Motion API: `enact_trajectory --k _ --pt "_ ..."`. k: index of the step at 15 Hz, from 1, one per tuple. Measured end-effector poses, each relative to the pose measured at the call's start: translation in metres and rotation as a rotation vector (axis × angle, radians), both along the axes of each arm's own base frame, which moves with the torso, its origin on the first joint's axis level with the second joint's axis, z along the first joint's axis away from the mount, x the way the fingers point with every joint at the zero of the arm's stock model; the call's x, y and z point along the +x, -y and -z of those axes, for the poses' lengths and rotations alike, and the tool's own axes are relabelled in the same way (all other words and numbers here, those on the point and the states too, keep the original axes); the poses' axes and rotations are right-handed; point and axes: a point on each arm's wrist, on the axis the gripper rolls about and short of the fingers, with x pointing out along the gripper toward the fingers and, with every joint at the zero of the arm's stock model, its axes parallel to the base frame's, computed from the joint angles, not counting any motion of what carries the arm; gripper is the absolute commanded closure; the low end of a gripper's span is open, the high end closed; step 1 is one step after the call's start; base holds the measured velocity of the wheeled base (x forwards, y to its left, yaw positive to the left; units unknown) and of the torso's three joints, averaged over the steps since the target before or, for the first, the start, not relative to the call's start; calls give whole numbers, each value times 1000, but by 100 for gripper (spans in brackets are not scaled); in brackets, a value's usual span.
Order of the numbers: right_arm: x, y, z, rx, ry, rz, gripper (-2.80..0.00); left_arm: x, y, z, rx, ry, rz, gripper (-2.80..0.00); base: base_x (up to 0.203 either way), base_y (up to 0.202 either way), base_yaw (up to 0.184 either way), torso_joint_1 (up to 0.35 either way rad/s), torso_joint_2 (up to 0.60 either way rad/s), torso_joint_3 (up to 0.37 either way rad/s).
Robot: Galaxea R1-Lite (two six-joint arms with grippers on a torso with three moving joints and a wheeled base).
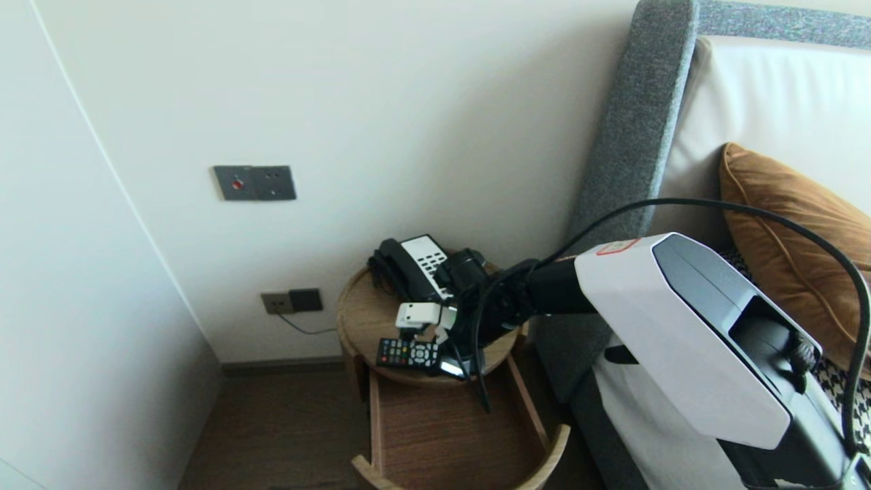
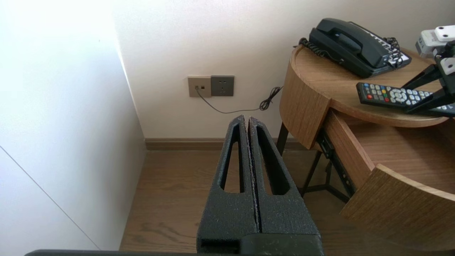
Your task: Take the remote control out of the drawer one by one and place them on the table
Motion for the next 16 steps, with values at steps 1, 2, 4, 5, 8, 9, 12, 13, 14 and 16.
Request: enact_trajectory --k 1,2,4,5,8,9,12,13,14,16 --pt "0 0 1 -1 -1 0 0 0 0 0 0 0 0 0 0 0 0 0 0 0" --pt "1 0 1 -1 -1 0 0 0 0 0 0 0 0 0 0 0 0 0 0 0" --pt "1 -1 2 -2 -4 0 0 0 0 0 0 0 0 0 0 0 0 0 0 0" --pt "2 -1 3 -2 -2 0 0 0 0 0 0 0 0 0 0 0 0 0 0 0" --pt "2 -2 3 3 1 1 0 0 0 0 0 0 0 0 0 0 0 0 0 0" --pt "2 -2 2 2 1 1 0 0 0 0 0 0 0 0 0 0 0 0 0 0" --pt "2 -2 2 -4 4 6 0 0 0 0 0 0 0 0 0 0 0 0 0 0" --pt "2 -3 2 -5 5 7 0 0 0 0 0 0 0 0 0 0 0 0 0 0" --pt "2 -3 2 -4 6 7 0 0 0 0 0 0 0 0 0 0 0 0 0 0" --pt "2 -2 1 -5 8 7 -280 0 0 0 0 0 0 0 0 0 0 0 0 0"
